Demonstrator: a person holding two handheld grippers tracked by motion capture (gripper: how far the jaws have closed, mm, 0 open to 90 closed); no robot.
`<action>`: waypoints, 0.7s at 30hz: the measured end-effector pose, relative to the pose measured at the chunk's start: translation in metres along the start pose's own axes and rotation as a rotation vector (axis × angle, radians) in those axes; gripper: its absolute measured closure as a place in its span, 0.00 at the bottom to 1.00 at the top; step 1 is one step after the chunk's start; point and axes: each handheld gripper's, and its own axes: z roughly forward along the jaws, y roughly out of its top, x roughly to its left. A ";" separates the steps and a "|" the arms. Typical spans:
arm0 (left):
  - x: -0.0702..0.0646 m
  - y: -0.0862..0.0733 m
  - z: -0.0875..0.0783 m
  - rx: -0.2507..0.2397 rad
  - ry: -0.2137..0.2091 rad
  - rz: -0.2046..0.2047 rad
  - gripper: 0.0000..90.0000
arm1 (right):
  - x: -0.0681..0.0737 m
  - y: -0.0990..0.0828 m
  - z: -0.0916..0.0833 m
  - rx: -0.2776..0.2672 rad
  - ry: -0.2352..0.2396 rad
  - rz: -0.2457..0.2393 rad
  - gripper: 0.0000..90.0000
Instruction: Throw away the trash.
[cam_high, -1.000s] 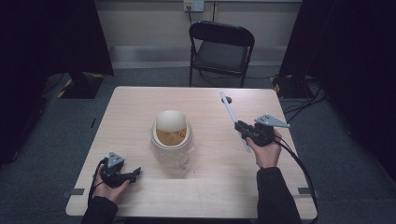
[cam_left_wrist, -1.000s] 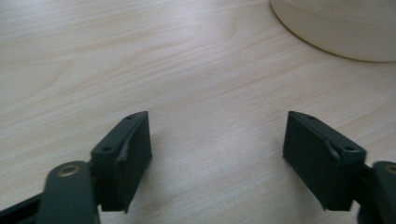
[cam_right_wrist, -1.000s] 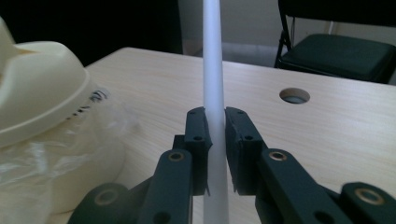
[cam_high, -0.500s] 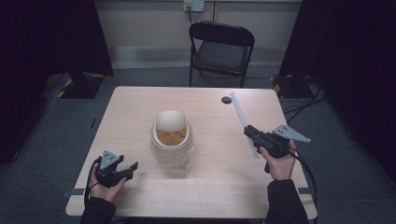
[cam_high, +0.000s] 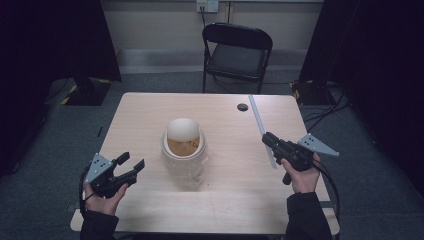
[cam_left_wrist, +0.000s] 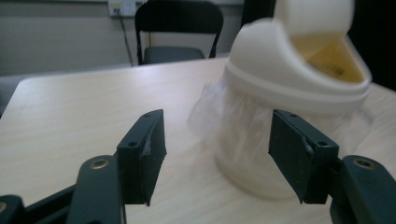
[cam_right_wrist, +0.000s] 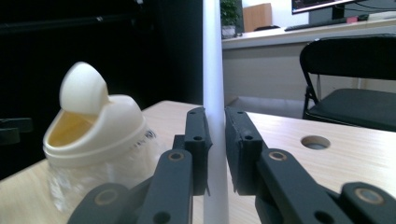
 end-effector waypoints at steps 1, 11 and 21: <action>-0.002 0.005 0.000 -0.014 -0.013 -0.004 0.41 | 0.001 0.001 0.000 -0.008 0.005 0.003 0.89; -0.030 0.045 0.012 -0.118 -0.125 -0.019 0.45 | 0.012 0.008 -0.001 -0.040 0.045 -0.006 0.89; -0.063 0.069 0.030 -0.159 -0.221 -0.019 0.47 | 0.020 0.008 -0.002 -0.040 0.078 -0.020 0.89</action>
